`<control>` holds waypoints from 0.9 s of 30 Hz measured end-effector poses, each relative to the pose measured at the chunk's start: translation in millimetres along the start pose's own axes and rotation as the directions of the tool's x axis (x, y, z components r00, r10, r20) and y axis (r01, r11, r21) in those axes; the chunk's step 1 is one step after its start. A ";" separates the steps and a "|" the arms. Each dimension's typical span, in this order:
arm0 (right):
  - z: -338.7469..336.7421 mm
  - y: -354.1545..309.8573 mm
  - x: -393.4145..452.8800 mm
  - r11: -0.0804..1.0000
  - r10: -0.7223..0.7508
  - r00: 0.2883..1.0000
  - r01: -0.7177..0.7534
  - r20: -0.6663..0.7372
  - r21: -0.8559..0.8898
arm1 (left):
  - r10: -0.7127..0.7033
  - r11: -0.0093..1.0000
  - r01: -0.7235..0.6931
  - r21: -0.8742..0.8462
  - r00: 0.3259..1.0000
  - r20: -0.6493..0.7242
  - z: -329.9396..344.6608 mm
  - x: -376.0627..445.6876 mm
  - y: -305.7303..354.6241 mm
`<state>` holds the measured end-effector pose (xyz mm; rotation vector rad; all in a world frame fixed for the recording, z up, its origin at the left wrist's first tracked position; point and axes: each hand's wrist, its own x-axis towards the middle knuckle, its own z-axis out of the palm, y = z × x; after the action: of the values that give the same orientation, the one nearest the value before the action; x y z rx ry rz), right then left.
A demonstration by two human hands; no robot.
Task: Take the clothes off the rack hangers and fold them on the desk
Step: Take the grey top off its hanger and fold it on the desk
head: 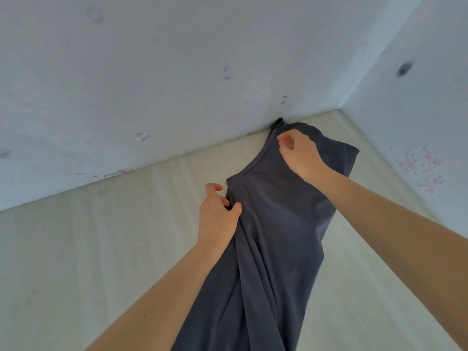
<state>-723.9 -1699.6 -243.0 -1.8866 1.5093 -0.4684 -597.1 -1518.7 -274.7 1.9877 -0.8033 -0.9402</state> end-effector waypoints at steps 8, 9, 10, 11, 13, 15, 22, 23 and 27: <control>8.9 13.5 -122.9 0.998 -0.068 0.983 0.067 0.168 0.011 | 0.121 0.919 -0.127 0.374 0.992 0.040 -13.8 -115.5 -30.9; 10.5 15.8 -143.7 0.998 -0.068 0.974 0.066 0.218 0.015 | 0.131 0.909 -0.142 0.393 0.990 0.055 -14.2 -141.0 -36.1; 13.6 18.3 -159.9 0.998 -0.062 0.962 0.060 0.264 0.019 | 0.149 0.898 -0.167 0.407 0.986 0.075 -13.2 -162.8 -41.9; 17.2 20.6 -172.9 0.999 -0.053 0.948 0.050 0.312 0.017 | 0.166 0.884 -0.196 0.425 0.980 0.108 -10.5 -181.9 -47.2; 23.3 24.2 -203.4 1.000 -0.028 0.908 0.025 0.417 0.011 | 0.184 0.848 -0.248 0.469 0.967 0.178 -2.1 -225.8 -55.7; 27.4 23.6 -228.8 1.000 -0.015 0.876 0.010 0.482 0.013 | 0.190 0.807 -0.283 0.518 0.955 0.227 7.7 -261.6 -62.6; 26.7 22.0 -278.5 0.985 0.131 0.842 -0.172 0.523 0.030 | 0.113 0.726 -0.246 0.642 0.964 0.241 36.0 -328.8 -78.2; 26.2 23.6 -279.6 0.983 0.144 0.840 -0.183 0.524 0.023 | 0.115 0.706 -0.267 0.656 0.957 0.265 41.1 -333.3 -80.0; 24.2 26.3 -295.4 0.987 0.151 0.820 -0.155 0.552 -0.040 | 0.052 0.634 -0.322 0.703 0.925 0.376 55.8 -353.1 -82.0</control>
<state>-806.1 -1413.6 -241.0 -1.6762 1.2379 0.1503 -812.2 -1222.7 -250.2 2.3844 -1.8103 -0.8860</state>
